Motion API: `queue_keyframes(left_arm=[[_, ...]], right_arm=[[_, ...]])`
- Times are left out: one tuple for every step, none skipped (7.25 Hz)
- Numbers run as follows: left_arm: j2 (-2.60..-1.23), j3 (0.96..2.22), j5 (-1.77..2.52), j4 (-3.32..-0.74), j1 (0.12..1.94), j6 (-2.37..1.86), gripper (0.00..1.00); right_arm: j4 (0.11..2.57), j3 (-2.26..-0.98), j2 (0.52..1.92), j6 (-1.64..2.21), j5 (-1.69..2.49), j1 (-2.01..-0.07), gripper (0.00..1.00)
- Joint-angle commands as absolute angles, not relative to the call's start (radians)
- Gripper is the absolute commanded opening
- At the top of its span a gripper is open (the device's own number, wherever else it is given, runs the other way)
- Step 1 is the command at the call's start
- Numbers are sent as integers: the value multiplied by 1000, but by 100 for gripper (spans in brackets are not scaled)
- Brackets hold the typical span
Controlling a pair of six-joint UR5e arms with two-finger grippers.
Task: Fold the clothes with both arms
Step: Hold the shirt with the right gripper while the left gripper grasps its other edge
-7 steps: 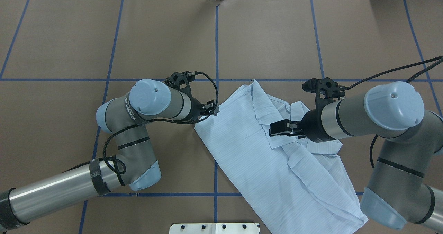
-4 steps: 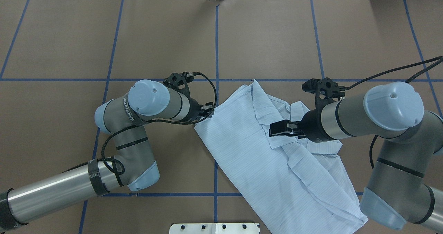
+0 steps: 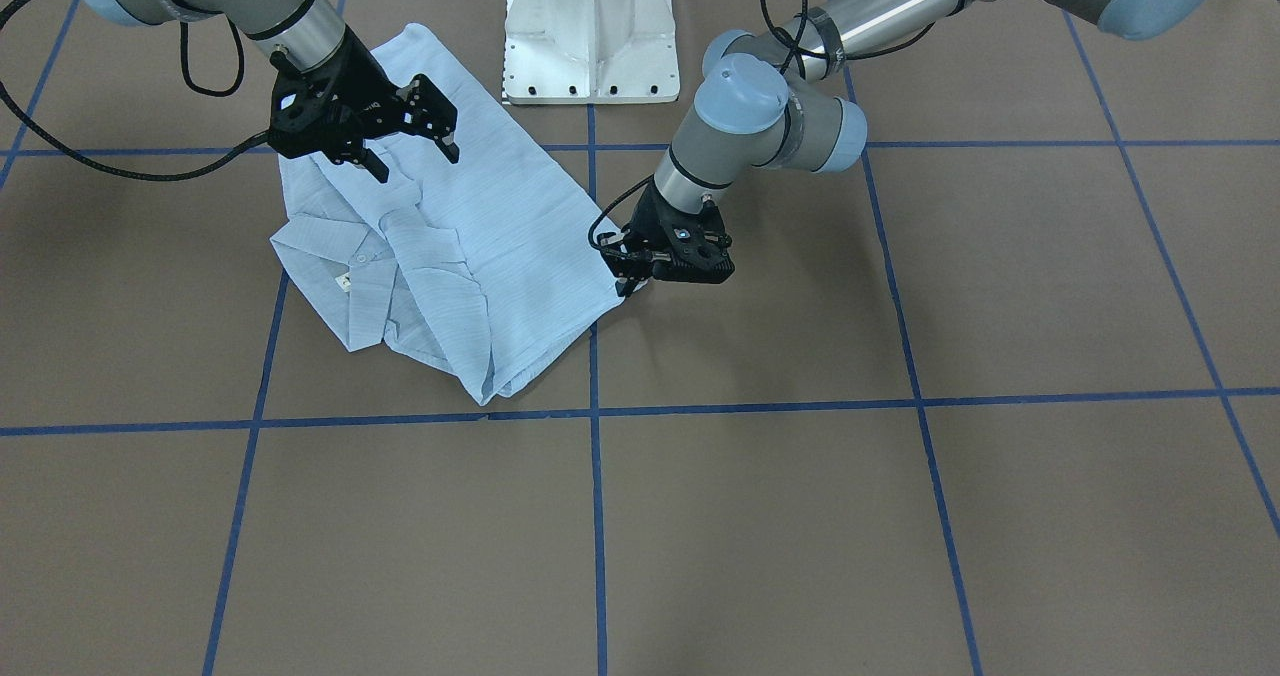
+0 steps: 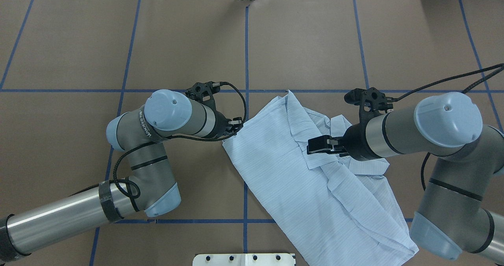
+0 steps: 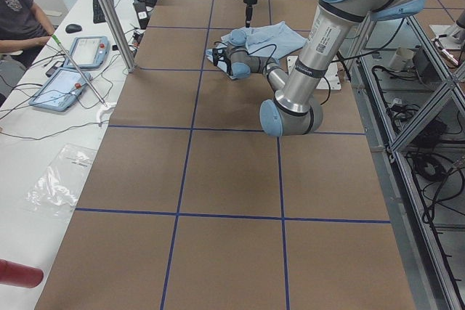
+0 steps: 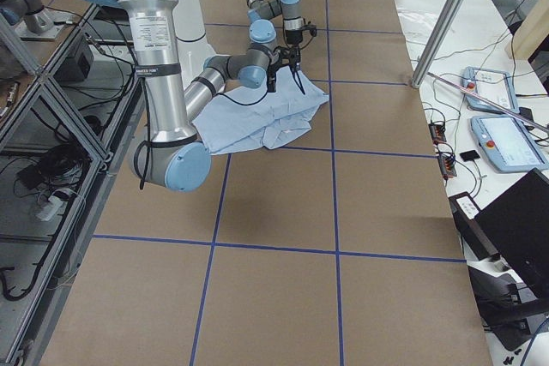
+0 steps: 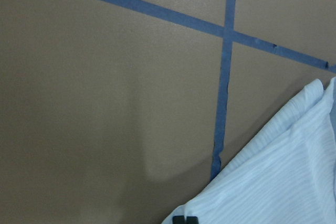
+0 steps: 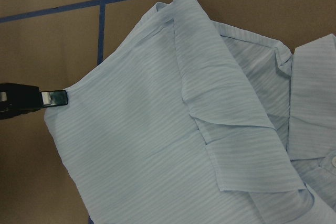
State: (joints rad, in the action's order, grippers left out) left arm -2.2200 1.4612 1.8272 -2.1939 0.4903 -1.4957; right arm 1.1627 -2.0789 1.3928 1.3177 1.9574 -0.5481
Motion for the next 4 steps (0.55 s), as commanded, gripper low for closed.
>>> queue_keyframes(left_arm=[[-2218, 1450, 1819, -2192, 521, -1470, 0], [-2226, 1425, 1809, -2194, 549, -1459, 0], [-2241, 1396, 1771, -2197, 570, -1442, 0], [-2264, 1361, 1767, -2198, 604, -1377, 0]], right_arm=[[1163, -2077, 1391, 1318, 1957, -558, 100], [1163, -2077, 1391, 1318, 1957, -564, 100], [1163, -2077, 1391, 1318, 1957, -571, 100], [1163, -2077, 1390, 1318, 1956, -575, 100]])
